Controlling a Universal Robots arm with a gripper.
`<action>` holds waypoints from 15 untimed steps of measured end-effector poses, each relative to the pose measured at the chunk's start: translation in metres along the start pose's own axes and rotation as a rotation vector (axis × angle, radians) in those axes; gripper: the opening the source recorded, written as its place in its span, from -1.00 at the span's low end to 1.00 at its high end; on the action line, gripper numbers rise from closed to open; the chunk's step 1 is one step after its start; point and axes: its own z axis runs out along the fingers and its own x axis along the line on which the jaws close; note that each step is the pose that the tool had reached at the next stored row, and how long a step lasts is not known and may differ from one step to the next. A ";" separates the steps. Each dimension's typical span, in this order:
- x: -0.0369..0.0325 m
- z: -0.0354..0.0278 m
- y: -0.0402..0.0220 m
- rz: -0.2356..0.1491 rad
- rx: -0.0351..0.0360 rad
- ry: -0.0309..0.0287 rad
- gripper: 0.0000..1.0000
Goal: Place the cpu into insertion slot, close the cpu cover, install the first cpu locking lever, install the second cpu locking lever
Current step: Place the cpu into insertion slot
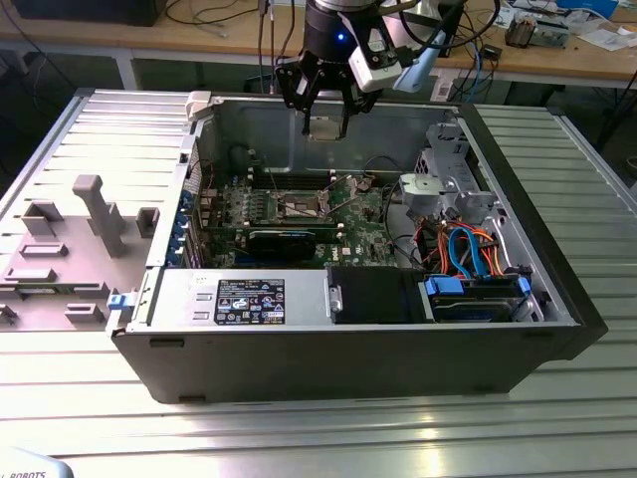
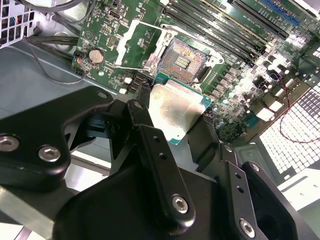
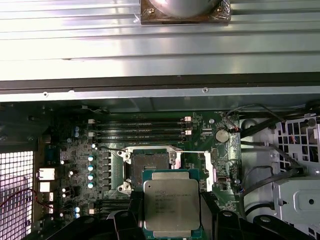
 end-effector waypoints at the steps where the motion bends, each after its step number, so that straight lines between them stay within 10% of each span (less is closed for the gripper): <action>1: 0.0000 0.0000 0.0000 0.001 0.0000 -0.0002 0.08; 15: 0.0000 0.0002 0.0000 0.040 -0.0008 -0.0036 0.08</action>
